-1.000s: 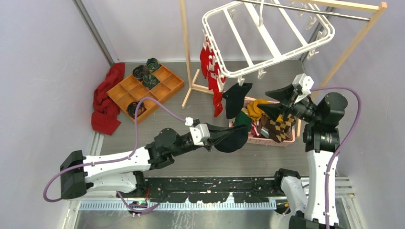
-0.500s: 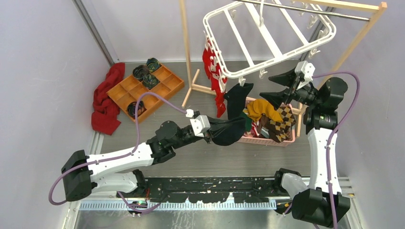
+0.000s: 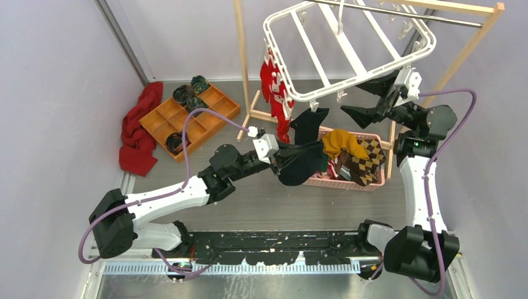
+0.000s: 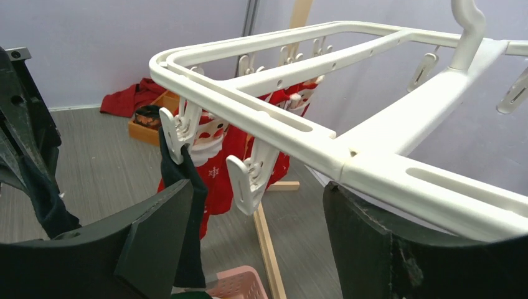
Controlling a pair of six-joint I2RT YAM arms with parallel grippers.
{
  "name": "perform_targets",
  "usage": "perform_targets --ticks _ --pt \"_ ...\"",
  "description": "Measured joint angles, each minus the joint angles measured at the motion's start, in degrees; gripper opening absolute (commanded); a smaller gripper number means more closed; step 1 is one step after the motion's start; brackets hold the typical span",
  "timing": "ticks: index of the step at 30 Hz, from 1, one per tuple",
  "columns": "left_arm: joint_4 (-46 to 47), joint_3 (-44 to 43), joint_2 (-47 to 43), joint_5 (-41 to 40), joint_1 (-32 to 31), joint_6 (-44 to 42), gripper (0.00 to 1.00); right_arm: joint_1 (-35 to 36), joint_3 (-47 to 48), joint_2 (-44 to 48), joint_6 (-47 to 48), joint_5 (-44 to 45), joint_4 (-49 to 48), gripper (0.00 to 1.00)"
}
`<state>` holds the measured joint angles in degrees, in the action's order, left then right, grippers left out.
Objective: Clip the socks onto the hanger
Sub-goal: Open the clamp at the hanger.
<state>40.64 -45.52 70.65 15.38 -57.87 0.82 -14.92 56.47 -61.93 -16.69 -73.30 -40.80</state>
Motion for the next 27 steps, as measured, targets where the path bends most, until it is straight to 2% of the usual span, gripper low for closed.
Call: perform_targets --ticks 10,27 --pt "0.42 -2.51 2.1 1.81 1.01 1.7 0.0 3.93 -0.74 -2.71 -6.69 2.36 -9.14 0.81" --pt "1.14 -5.27 7.17 0.61 2.73 1.86 0.0 8.59 -5.03 -2.73 -7.69 9.25 -12.07 0.8"
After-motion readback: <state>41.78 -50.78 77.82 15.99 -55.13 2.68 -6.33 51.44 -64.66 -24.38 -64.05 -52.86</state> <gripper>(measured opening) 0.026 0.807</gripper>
